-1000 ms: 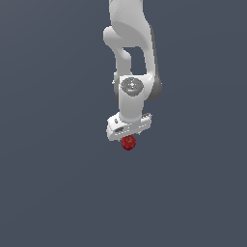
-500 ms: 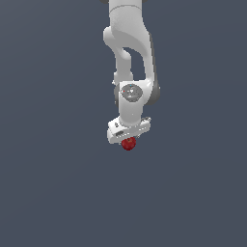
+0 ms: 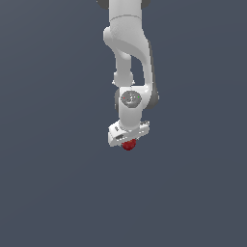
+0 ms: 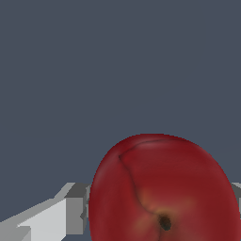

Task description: Pick up the object and move it to a goal position.

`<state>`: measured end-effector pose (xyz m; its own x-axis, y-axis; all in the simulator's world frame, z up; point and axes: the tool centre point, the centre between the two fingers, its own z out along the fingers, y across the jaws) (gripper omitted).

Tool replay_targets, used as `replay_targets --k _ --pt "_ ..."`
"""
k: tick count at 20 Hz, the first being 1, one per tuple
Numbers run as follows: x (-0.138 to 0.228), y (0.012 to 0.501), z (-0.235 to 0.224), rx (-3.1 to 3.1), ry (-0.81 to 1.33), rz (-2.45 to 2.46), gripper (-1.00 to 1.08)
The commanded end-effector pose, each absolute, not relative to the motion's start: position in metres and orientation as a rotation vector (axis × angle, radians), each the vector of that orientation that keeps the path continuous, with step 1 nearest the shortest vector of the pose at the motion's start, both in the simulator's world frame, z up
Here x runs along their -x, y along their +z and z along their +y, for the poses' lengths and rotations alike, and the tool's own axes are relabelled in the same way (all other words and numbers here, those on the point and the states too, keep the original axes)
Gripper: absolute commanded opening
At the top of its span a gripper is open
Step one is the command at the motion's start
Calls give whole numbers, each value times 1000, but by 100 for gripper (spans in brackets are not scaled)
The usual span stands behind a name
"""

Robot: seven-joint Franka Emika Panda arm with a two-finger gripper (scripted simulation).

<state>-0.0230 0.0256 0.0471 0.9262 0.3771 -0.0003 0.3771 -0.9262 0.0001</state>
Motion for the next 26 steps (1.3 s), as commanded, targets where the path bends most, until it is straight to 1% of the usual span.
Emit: replay_targets --k 1,10,15,20,26 --pt "23 46 26 -3083 0 605 -100" --pt "23 47 25 -3083 0 603 -100" --pt "22 58 21 -3083 0 603 -100" --pt "20 86 10 -3083 0 603 -100" --pt "15 138 -11 -3083 0 605 -100"
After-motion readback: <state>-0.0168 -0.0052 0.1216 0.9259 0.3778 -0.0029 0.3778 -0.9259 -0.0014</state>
